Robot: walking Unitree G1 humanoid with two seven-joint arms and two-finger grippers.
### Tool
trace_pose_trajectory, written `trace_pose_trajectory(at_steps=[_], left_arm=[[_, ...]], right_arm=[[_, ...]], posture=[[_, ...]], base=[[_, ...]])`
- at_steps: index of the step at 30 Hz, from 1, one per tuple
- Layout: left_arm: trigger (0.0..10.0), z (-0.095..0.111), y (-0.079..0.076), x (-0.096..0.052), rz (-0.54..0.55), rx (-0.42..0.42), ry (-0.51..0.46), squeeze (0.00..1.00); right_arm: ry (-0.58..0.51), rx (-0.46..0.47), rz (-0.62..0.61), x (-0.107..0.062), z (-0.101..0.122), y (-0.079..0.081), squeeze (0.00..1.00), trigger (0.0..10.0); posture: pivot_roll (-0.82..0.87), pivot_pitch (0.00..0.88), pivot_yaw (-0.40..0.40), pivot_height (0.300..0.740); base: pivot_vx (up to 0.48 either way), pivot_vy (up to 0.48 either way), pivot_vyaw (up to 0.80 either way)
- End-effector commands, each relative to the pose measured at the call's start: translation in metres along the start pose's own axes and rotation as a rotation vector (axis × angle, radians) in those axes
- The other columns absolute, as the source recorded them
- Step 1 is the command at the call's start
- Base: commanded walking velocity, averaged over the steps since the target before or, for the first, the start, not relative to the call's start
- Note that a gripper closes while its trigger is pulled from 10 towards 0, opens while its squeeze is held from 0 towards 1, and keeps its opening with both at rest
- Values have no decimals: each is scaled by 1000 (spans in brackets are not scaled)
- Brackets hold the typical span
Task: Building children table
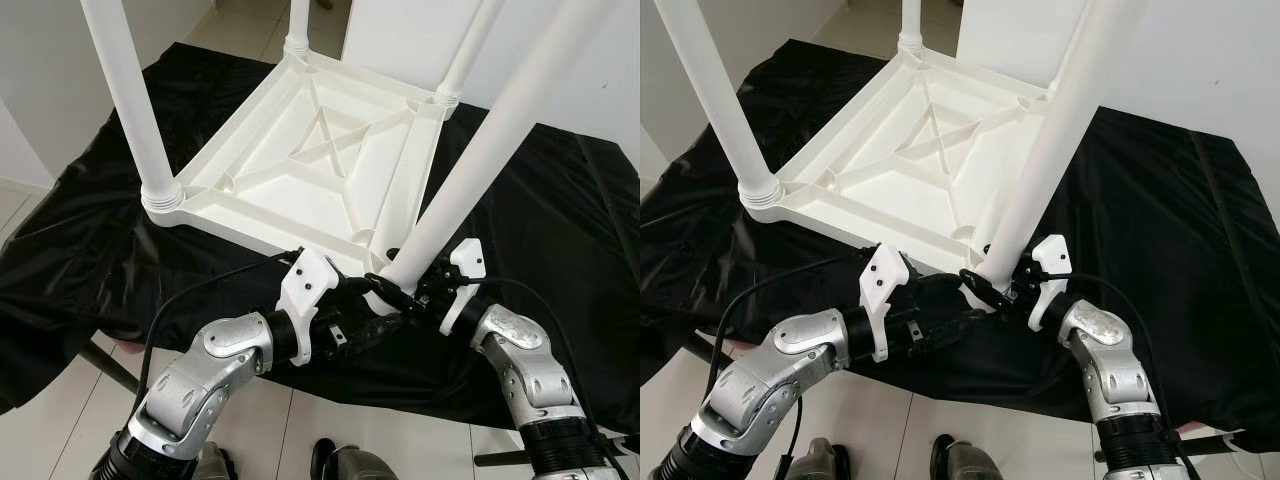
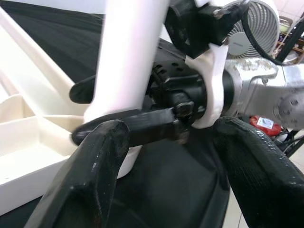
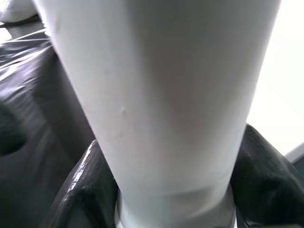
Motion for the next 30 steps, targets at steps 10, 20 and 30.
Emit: trace_pose_trajectory(at_steps=[10,20,30], left_arm=[[10000,1,-6,5,-45,-8,-10,0],[10000,0,-9,8,-61,-19,-13,0],[10000,0,-10,7,-55,-23,-16,0]], right_arm=[[62,101,-356,-2,-9,-3,0,10000],[128,133,-774,-1,-9,6,0,10000],[104,163,-765,5,-2,13,271,10000]], posture=[[58,179,-93,740],[49,185,-96,740],[57,181,-108,740]], base=[[0,0,0],[0,0,0],[0,0,0]])
Point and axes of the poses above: a point about 5 cm out from each wrist's last joint towards the gripper, its own x axis pointing out of the wrist towards the gripper, its own z axis along the axis of the wrist's last joint, y = z × x, the point moved 1 cm from there along x, pointing out of the wrist towards the gripper, and after that the axes turned 1 degree about -x, right-handed, at the moved point
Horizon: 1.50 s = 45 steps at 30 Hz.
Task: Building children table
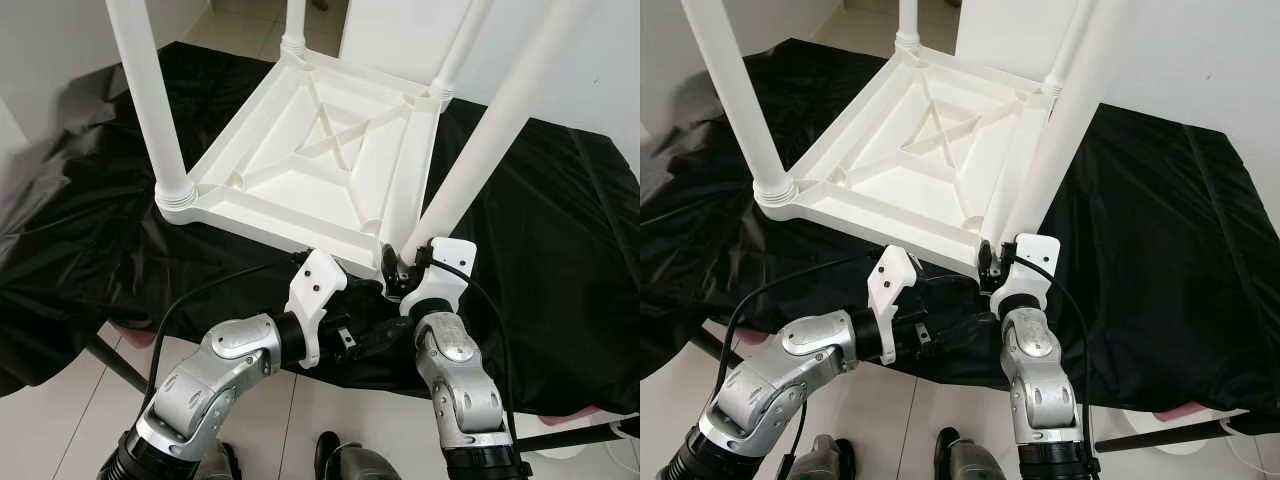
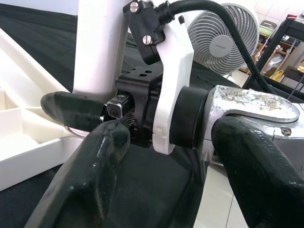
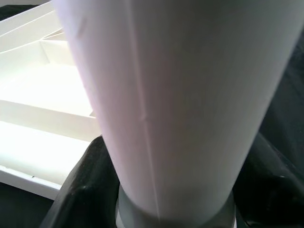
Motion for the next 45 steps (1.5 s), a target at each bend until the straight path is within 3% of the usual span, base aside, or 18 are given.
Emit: trace_pose_trajectory(at_steps=[1,3,4,10,14,15,16,17,19,23,27,38,39,40,41,45], left_arm=[[10000,-1,-5,2,-27,-9,2,0],[10000,-1,-5,2,-27,-9,2,0],[10000,-1,-4,2,-25,-9,1,0],[10000,-2,-5,3,-21,-11,-3,0],[10000,-2,-5,3,-21,-11,-2,0],[10000,-2,-5,3,-22,-10,-2,0],[10000,-2,-5,2,-23,-9,0,0],[10000,-2,-5,2,-23,-9,0,0],[10000,-2,-4,1,-25,-9,4,0],[10000,-2,-4,1,-27,-9,5,0],[10000,-1,-3,1,-31,-6,6,0],[10000,0,-1,1,-28,3,9,0],[10000,1,-1,-1,-23,5,12,0],[10000,1,-1,-1,-23,5,12,0],[10000,1,-1,-3,-17,6,17,0],[10000,-1,-1,-6,-6,6,25,0]], right_arm=[[53,-9,-38,-1,-10,-9,271,10000],[53,-9,-38,-1,-10,-9,271,10000],[43,-1,-28,-1,-8,-9,1000,10000],[-48,29,95,-3,7,-15,1000,10000],[-55,22,146,-5,8,-19,1000,10000],[-52,11,217,-7,7,-23,682,10000],[-49,-18,297,-10,6,-27,0,10000],[-49,-18,297,-10,6,-27,0,10000],[-44,-70,440,-15,4,-36,0,10000],[-49,-108,518,-17,4,-42,0,10000],[-42,-162,659,-10,5,-48,0,10000],[-41,-201,748,3,2,-37,0,10000],[-35,-200,788,7,-1,-32,0,3059],[-35,-200,788,7,-1,-32,0,3059],[-24,-198,821,10,-4,-29,0,0],[-9,-203,866,11,-8,-28,0,0]], posture=[[57,181,-108,740],[57,181,-108,740],[57,179,-110,740],[56,166,-115,740],[59,164,-114,740],[59,163,-112,740],[60,160,-109,740],[60,160,-109,740],[61,158,-105,740],[61,158,-105,740],[63,149,-97,740],[86,156,-91,740],[99,160,-95,740],[99,160,-95,740],[107,165,-100,740],[113,168,-102,740]], base=[[0,0,0],[0,0,0],[0,0,0],[0,0,0],[0,0,0],[0,0,0],[0,0,0],[0,0,0],[0,0,0],[0,0,0],[0,0,0],[0,0,0],[0,0,0],[0,0,0],[0,0,0],[0,0,0]])
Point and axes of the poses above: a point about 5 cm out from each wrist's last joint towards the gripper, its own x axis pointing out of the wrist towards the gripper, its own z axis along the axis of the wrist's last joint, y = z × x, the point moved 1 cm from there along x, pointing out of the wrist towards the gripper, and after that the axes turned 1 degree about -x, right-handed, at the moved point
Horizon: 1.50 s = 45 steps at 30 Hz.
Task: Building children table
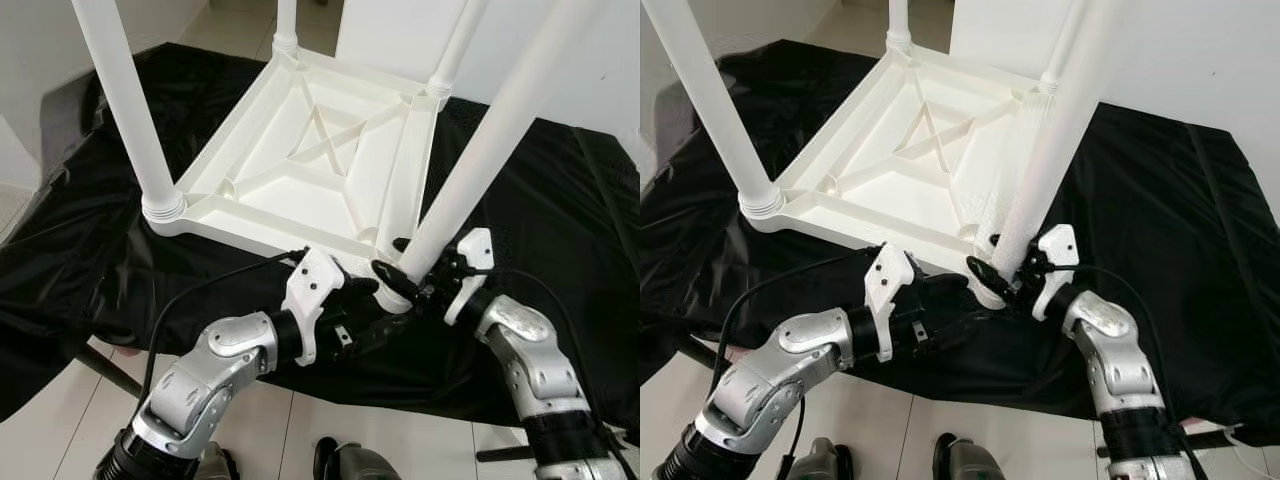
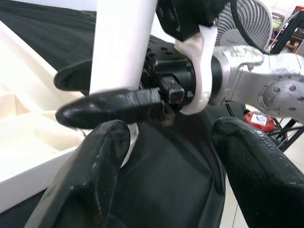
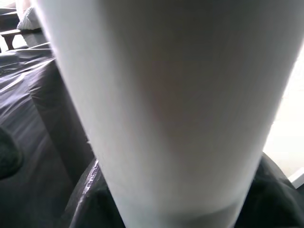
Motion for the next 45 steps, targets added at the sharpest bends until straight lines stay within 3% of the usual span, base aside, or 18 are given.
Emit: trace_pose_trajectory(at_steps=[1,11,12,16,20,23,24,29,30,32,39,40,42,43,45], left_arm=[[10000,0,-4,-2,-17,-3,3,0],[10000,-1,-4,-3,-9,-5,5,0],[10000,-1,-4,-2,-10,-8,3,0],[10000,-2,-4,-2,-14,-13,2,0],[10000,-3,-3,-1,-17,-19,3,0],[10000,-3,-2,-1,-17,-18,4,0],[10000,-3,-1,-1,-18,-17,6,0],[10000,-3,0,-2,-20,-15,7,0],[10000,-3,2,-2,-16,-9,11,0],[10000,-2,4,-1,-14,-9,7,0],[10000,-3,4,0,-8,-10,4,0],[10000,-4,4,1,-1,-15,0,0],[10000,-4,4,1,-1,-15,0,0],[10000,-5,4,1,5,-17,-3,0],[10000,-5,4,1,5,-17,-3,0]], right_arm=[[69,13,41,1,-14,5,0,0],[65,39,36,-5,-17,2,0,0],[70,44,-4,-7,-18,1,0,10000],[90,46,-110,-11,-19,1,0,10000],[91,96,-283,-12,-22,10,0,10000],[83,113,-323,-11,-21,16,0,10000],[60,138,-396,-10,-19,22,0,10000],[46,154,-436,-10,-18,26,0,10000],[43,189,-576,-11,-16,27,0,10000],[56,188,-676,-13,-16,25,0,10000],[93,213,-760,-15,-21,26,0,10000],[94,205,-769,-16,-20,29,698,10000],[94,205,-769,-16,-20,29,698,10000],[82,208,-754,-16,-18,32,1000,10000],[82,208,-754,-16,-18,32,1000,10000]], posture=[[113,168,-102,740],[112,174,-112,740],[100,175,-112,740],[85,179,-111,740],[74,179,-109,740],[67,177,-104,740],[63,177,-100,740],[57,176,-98,740],[53,174,-99,740],[50,174,-102,740],[52,170,-111,740],[52,170,-112,740],[52,170,-112,740],[52,168,-114,740],[52,168,-114,740]], base=[[0,0,0],[0,0,0],[0,0,0],[0,0,0],[0,0,0],[0,0,0],[0,0,0],[0,0,0],[0,0,0],[0,0,0],[0,0,0],[0,0,0],[0,0,0],[0,0,0],[0,0,0]])
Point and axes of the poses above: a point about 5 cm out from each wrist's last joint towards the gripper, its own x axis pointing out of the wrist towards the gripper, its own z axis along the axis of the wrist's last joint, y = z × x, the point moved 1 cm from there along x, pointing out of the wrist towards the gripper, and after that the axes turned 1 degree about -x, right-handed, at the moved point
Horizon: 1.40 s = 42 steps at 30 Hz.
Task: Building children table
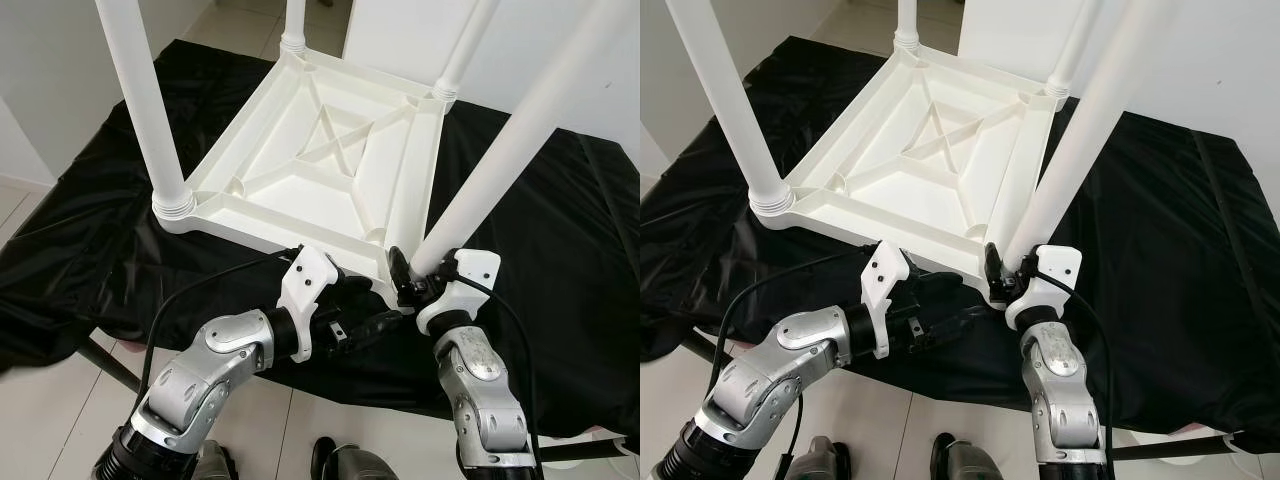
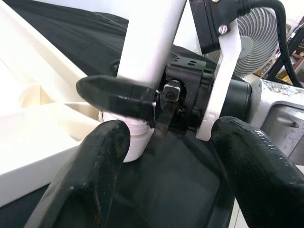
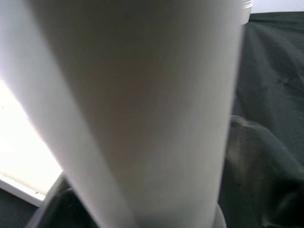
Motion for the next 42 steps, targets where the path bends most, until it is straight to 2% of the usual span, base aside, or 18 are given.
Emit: trace_pose_trajectory(at_steps=[1,11,12,14,15,16,17,19,24,27,34,36,37,38,39,40,41,42], left_arm=[[10000,-5,-2,2,-1,-3,3,0],[10000,-5,4,2,49,7,-14,0],[10000,-4,8,0,69,13,-17,0],[10000,-4,8,0,69,13,-17,0],[10000,-3,17,-2,101,24,-21,0],[10000,-3,17,-2,101,24,-21,0],[10000,-1,29,-5,141,37,-22,0],[10000,1,40,-8,173,47,-22,0],[10000,5,53,-13,209,60,-21,0],[10000,12,67,-18,240,91,-22,0],[10000,17,75,-21,257,112,-25,0],[10000,21,81,-23,271,134,-25,0],[10000,23,84,-24,276,147,-27,0],[10000,23,84,-24,276,147,-27,0],[10000,26,86,-26,282,159,-27,0],[10000,26,86,-26,282,159,-27,0],[10000,30,88,-28,289,175,-29,0],[10000,33,91,-29,294,189,-31,0]], right_arm=[[70,-8,-27,-6,-13,-5,1000,10000],[1,-31,-3,-19,-1,-12,1000,10000],[-10,-46,12,-28,1,-14,0,10000],[-10,-46,12,-28,1,-14,0,10000],[-18,-54,14,-40,4,-19,0,10000],[-18,-54,14,-40,4,-19,0,10000],[-25,-59,1,-54,8,-24,0,10000],[-31,-66,-3,-66,11,-25,0,10000],[-25,-76,14,-83,14,-22,0,10000],[15,-126,90,-105,12,-18,0,10000],[30,-127,148,-110,12,-16,0,10000],[24,-111,219,-109,16,-9,0,10000],[22,-95,254,-109,17,-5,0,5843],[22,-95,254,-109,17,-5,0,5843],[15,-84,291,-109,19,-2,0,1686],[15,-84,291,-109,19,-2,0,1686],[19,-65,325,-108,19,0,0,0],[21,-62,355,-107,19,2,0,0]], posture=[[51,166,-116,740],[44,168,-112,740],[32,178,-101,740],[32,178,-101,740],[19,188,-91,740],[19,188,-91,740],[5,198,-80,740],[-5,206,-69,740],[-15,213,-59,740],[-29,221,-49,740],[-29,221,-47,740],[-24,223,-52,740],[-19,224,-52,740],[-19,224,-52,740],[-14,224,-55,740],[-14,224,-55,740],[8,229,-64,740],[15,231,-68,740]], base=[[0,0,0],[0,0,0],[0,0,0],[0,0,0],[0,0,0],[0,0,0],[0,0,0],[0,0,0],[0,0,0],[0,0,0],[0,0,0],[0,0,0],[0,0,0],[0,0,0],[0,0,0],[0,0,0],[0,0,0],[0,0,0]])
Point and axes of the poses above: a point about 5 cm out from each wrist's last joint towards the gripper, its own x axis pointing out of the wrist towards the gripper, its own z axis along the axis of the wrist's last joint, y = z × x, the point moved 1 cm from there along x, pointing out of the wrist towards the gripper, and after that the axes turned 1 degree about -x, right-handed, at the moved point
